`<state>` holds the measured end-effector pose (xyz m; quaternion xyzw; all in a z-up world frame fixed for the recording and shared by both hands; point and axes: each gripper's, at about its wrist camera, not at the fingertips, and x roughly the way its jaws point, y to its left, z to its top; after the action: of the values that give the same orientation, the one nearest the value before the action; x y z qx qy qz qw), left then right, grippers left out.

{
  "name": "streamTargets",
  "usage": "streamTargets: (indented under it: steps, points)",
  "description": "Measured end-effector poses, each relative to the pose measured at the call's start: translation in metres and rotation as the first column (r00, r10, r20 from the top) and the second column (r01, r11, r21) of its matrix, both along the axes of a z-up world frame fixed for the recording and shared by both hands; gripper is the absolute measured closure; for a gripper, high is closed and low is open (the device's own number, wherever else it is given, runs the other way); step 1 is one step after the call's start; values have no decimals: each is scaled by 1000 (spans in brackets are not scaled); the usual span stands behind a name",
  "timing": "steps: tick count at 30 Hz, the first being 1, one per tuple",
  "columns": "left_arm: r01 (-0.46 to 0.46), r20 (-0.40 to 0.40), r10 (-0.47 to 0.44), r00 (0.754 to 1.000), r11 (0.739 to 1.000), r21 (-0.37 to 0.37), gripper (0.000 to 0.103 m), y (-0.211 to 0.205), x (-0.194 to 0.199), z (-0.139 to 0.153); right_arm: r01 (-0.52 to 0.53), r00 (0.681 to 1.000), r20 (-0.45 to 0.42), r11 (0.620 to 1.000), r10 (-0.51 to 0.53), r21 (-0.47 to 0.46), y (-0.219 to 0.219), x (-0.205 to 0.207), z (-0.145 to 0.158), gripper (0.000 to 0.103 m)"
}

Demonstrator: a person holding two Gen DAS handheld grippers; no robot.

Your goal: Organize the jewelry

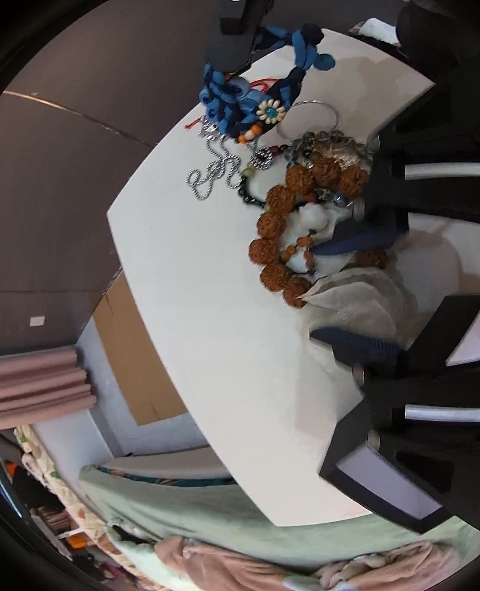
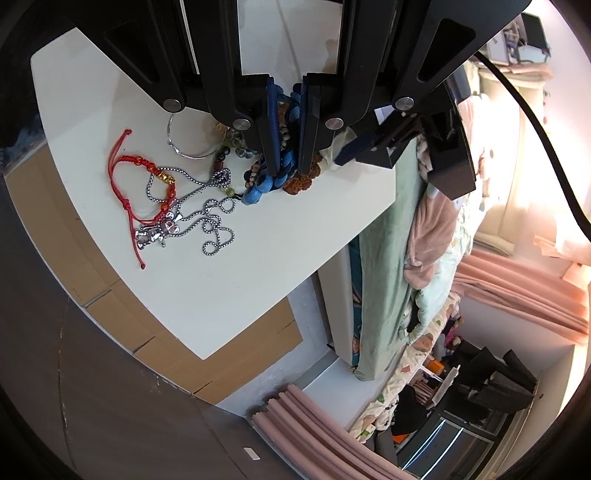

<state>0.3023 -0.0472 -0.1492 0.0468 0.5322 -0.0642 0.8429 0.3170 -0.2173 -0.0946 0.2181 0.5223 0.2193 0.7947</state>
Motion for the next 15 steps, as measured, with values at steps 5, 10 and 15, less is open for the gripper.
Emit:
streamTargets:
  steps: [5, 10, 15]
  points:
    - [-62, 19, 65, 998, 988, -143, 103, 27, 1, 13, -6, 1000, 6, 1000, 6, 2, 1, 0, 0, 92]
    - [-71, 63, 89, 994, 968, -242, 103, 41, -7, 36, -20, 1000, 15, 1000, 19, 24, 8, -2, 3, 92]
    - [-64, 135, 109, 985, 951, -303, 103, 54, -24, 67, -52, 998, 45, 998, 50, 44, 21, -7, 10, 92]
